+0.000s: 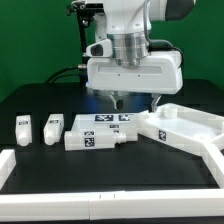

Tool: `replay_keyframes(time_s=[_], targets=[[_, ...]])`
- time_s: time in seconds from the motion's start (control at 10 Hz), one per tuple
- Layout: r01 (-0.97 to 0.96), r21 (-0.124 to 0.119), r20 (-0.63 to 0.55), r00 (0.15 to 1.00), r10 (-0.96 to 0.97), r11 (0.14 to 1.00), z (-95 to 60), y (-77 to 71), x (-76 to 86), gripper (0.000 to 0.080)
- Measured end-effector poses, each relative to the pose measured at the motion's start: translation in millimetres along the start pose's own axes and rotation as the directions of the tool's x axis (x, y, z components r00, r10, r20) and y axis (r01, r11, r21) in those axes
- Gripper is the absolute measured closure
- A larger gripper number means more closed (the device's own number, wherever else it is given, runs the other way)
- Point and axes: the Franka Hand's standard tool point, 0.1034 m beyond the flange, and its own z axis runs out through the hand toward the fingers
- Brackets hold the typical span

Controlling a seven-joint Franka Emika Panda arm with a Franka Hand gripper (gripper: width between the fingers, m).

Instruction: Assemble desk

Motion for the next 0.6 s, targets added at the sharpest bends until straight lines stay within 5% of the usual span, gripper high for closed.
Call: replay_keyframes(time_s=[0.4,0.6], targets=[[-0.185,0.028,0.019,0.983,0.184,0.982,8.4,-8.4,-25.8,0.0150],[-0.182,0.029,0.017,0.983,0.182,0.983,9.6,-8.3,-26.1,0.0150]])
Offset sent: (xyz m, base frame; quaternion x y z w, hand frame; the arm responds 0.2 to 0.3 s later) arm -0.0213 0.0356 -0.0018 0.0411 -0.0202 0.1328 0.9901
